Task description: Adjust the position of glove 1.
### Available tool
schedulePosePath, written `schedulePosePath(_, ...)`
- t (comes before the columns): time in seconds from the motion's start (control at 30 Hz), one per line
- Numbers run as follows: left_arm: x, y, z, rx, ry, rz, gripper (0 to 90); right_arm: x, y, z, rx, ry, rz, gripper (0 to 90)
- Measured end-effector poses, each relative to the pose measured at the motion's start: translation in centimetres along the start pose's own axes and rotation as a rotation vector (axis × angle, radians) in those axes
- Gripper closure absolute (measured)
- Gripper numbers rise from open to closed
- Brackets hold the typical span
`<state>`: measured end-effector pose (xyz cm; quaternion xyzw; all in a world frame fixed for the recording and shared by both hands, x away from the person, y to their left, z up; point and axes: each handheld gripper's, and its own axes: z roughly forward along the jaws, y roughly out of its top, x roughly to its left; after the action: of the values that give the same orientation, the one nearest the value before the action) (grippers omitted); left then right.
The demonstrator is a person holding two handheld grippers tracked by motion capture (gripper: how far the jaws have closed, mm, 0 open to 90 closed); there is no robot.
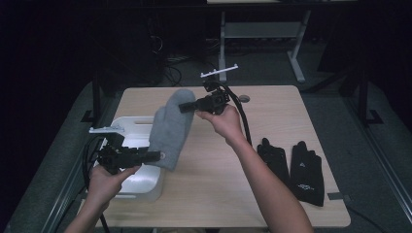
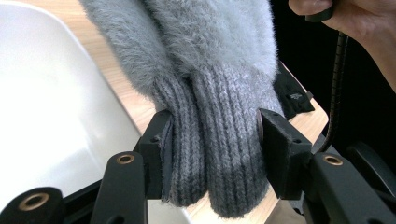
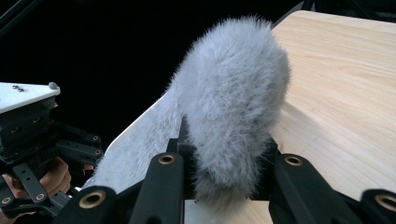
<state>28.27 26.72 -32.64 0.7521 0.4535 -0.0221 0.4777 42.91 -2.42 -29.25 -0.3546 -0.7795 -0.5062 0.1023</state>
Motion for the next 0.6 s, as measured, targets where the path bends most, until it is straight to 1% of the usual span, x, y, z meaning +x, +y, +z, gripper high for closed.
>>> schedulePosePath(0.03, 0.1, -0.1, -0.1, -0.003, 0.004, -0.004, 49.3, 0.1, 0.1, 0.5, 0.004, 0.002, 0.006, 72.5)
schedulePosePath(0.13, 0.4, -0.3, -0.6, -0.002, 0.008, -0.003, 49.4, 0.3, 0.2, 0.9, 0.007, 0.007, 0.008, 72.5)
schedulePosePath(0.23, 0.7, -0.5, -1.1, -0.005, 0.017, -0.007, 49.4, 0.5, 0.4, 1.7, 0.013, 0.017, 0.000, 72.5)
schedulePosePath(0.27, 0.8, -0.6, -1.2, -0.005, 0.017, -0.007, 49.4, 0.5, 0.4, 1.7, 0.013, 0.017, 0.000, 72.5)
schedulePosePath(0.33, 1.0, -0.8, -1.5, -0.006, 0.022, -0.012, 49.4, 0.6, 0.5, 2.1, 0.020, 0.019, -0.002, 72.5)
schedulePosePath(0.37, 1.2, -0.9, -1.6, -0.008, 0.022, -0.016, 49.4, 0.8, 0.6, 2.7, 0.030, 0.013, -0.003, 72.6)
schedulePosePath(0.4, 1.3, -1.0, -1.6, -0.015, 0.024, -0.025, 49.4, 0.8, 0.6, 2.7, 0.030, 0.013, -0.003, 72.6)
schedulePosePath(0.43, 1.4, -1.2, -1.8, -0.013, 0.027, -0.022, 49.4, 0.9, 0.6, 3.2, 0.032, 0.020, 0.000, 72.6)
schedulePosePath(0.47, 1.6, -1.3, -1.9, -0.014, 0.029, -0.022, 49.4, 0.9, 0.6, 3.2, 0.032, 0.020, 0.000, 72.6)
schedulePosePath(0.53, 1.7, -1.5, -2.0, -0.016, 0.034, -0.036, 49.4, 0.9, 0.7, 3.7, 0.039, 0.023, -0.003, 72.6)
schedulePosePath(0.57, 1.9, -1.6, -2.1, -0.013, 0.035, -0.037, 49.4, 0.9, 0.6, 4.2, 0.046, 0.024, -0.002, 72.6)
schedulePosePath(0.6, 1.9, -1.7, -2.2, -0.016, 0.036, -0.041, 49.4, 0.9, 0.6, 4.2, 0.046, 0.024, -0.002, 72.6)
